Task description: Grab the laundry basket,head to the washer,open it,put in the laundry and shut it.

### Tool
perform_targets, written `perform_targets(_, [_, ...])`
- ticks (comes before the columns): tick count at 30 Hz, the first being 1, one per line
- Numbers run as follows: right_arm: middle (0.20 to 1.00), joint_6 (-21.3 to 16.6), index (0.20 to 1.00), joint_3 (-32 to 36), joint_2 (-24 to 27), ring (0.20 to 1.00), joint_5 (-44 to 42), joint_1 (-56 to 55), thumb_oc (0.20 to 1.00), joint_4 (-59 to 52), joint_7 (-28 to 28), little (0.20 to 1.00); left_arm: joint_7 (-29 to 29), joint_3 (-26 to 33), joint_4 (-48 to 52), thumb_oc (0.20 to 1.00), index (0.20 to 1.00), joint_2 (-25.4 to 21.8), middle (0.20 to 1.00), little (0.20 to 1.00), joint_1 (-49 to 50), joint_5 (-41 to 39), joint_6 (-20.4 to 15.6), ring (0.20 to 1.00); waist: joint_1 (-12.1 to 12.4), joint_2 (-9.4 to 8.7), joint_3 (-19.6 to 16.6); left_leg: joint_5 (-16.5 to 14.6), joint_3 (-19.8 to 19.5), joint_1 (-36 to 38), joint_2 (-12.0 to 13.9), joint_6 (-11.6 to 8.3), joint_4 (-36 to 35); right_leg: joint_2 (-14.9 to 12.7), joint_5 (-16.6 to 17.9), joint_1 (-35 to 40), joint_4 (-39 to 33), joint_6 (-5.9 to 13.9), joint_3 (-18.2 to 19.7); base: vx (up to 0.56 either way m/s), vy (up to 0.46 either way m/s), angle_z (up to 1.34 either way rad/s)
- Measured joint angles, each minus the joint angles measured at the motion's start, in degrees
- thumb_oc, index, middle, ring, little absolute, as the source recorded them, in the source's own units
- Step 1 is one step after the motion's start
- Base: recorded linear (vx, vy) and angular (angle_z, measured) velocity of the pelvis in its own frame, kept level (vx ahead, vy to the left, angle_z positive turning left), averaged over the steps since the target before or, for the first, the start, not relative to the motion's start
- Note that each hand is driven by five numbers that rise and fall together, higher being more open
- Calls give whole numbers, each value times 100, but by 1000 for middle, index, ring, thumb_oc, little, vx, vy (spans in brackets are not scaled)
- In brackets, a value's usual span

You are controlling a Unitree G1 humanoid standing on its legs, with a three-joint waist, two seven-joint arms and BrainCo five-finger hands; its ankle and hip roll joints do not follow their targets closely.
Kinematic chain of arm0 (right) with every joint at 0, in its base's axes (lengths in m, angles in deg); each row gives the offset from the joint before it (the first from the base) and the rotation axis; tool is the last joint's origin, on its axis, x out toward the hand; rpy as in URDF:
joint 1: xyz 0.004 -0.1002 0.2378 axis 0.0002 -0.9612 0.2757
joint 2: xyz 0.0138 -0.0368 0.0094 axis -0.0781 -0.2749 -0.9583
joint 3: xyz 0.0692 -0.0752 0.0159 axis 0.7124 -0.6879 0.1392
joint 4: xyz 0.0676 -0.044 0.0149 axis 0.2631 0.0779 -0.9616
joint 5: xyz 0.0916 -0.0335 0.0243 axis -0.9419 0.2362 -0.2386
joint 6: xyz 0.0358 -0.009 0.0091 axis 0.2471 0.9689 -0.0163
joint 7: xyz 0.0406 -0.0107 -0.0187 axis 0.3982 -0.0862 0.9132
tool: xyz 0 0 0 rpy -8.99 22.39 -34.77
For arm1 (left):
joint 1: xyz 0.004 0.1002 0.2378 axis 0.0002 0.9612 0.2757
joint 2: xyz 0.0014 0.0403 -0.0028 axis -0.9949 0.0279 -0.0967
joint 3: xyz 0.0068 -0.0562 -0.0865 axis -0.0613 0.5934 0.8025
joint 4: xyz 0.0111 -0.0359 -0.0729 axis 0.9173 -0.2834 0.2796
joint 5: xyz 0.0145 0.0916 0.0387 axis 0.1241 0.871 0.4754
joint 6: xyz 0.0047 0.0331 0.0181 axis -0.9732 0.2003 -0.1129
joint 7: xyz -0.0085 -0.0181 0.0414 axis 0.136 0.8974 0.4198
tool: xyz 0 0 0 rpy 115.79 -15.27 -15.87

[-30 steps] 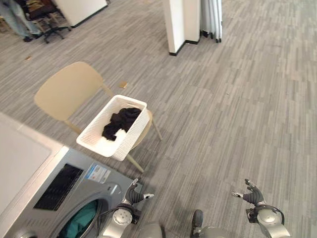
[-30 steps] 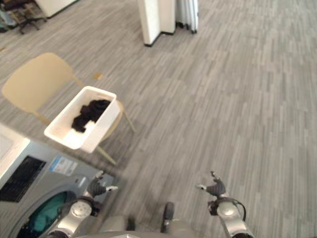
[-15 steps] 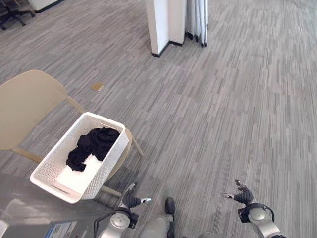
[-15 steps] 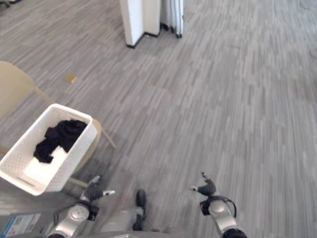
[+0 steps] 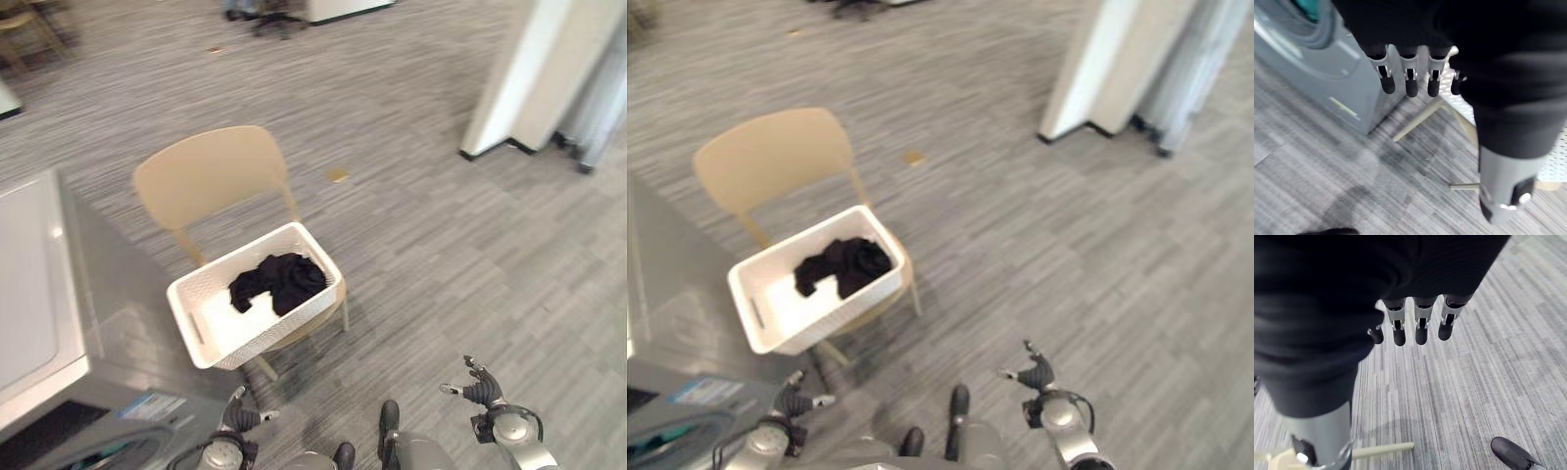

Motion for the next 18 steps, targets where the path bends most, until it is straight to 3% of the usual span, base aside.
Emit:
perform_targets(1, [1000, -5, 1000, 53, 21, 1000, 0, -11, 1000, -33, -3, 1000, 8, 7, 1, 1000, 1000, 10, 1000, 1000, -25, -107, 5, 1000, -106, 1, 4, -136, 350, -295, 46, -210, 334, -33, 53, 63, -196, -103, -245, 93, -5, 123])
perform_targets(2, [1000, -2, 1000, 109, 59, 1000, -2, 54, 1000, -38, 2, 1000, 4, 21, 23, 1000, 1000, 13, 1000, 1000, -36, -194, 0, 1000, -42, 5, 33, -182, 853, -541, 151, -215, 498, -34, 53, 116, -315, -307, -409, 90, -5, 115])
perform_targets(4, [1000, 3, 1000, 199, 57, 1000, -5, 111, 1000, -116, -20, 1000, 2, 55, -3, 1000, 1000, 18, 1000, 1000, -145, -199, 5, 1000, -99, -66, 120, -243, 1832, -902, 524, -203, 797, -66, 39, 312, -598, -352, -794, 109, 11, 101])
perform_targets(6, [1000, -4, 1000, 183, 57, 1000, -6, 136, 1000, -203, -25, 1000, 1, 89, -3, 1000, 1000, 20, 1000, 1000, -247, -200, 3, 1000, -159, -103, 151, -224, 2301, -1046, 744, -203, 723, -82, 34, 564, -854, -345, -1120, 234, 54, 93])
perform_targets(8, [1000, 1, 1000, 198, 43, 1000, -6, 275, 1000, -167, -43, 1000, -8, 122, -11, 1000, 1000, 44, 1000, 1000, -345, -200, -4, 1000, -122, -126, 179, -34, 2394, -1141, 923, -286, 425, -101, -43, 701, -919, -274, -1183, 278, 75, 50])
perform_targets(10, [1000, 25, 1000, 189, 43, 1000, -8, 301, 1000, -84, -69, 1000, -20, 155, -90, 1000, 1000, 100, 1000, 1000, -445, -201, 0, 1000, -170, -117, 194, 185, 2738, -1349, 1083, -517, 389, -50, -87, 928, -1159, -197, -1266, 201, 130, 45])
perform_targets(11, [1000, 31, 1000, 193, 38, 1000, -8, 291, 1000, -99, -69, 1000, -22, 156, -74, 1000, 1000, 112, 1000, 1000, -456, -201, -3, 1000, -146, -112, 191, 311, 2780, -1411, 1153, -517, 338, -77, -88, 950, -1142, -196, -1349, 192, 134, 24])
perform_targets(13, [1000, 32, 1000, 200, 40, 1000, -8, 151, 1000, -226, -64, 1000, -17, 171, -40, 1000, 1000, 126, 1000, 1000, -376, -201, 5, 1000, -195, -14, 134, 372, 2981, -1330, 1274, -383, 242, -79, -163, 1162, -1055, -72, -1626, 281, 282, 21])
perform_targets(16, [1000, 55, 1000, 192, 104, 1000, 5, -17, 1000, -341, -66, 1000, -13, 191, -123, 1000, 1000, 139, 1000, 1000, -282, -201, 3, 1000, -243, 38, 41, 398, 2906, -1099, 1029, 21, 237, -382, -665, 1099, -266, 246, -1682, 205, 236, 15])
perform_targets(17, [1000, 57, 1000, 194, 112, 1000, 58, -89, 1000, -400, -66, 1000, -18, 197, -119, 1000, 1000, 99, 1000, 1000, -211, -201, 6, 1000, -299, -31, -39, 476, 2891, -951, 866, 128, 113, -716, -1003, 912, 560, 358, -1528, 114, 153, 19])
perform_targets(18, [1000, 60, 1000, 199, 122, 1000, 76, -75, 1000, -415, -66, 1000, -22, 223, -128, 1000, 1000, 100, 1000, 1000, -201, -202, 4, 1000, -300, -54, -56, 460, 2881, -855, 748, 209, 34, -861, -1058, 831, 914, 422, -1442, 173, 140, 26])
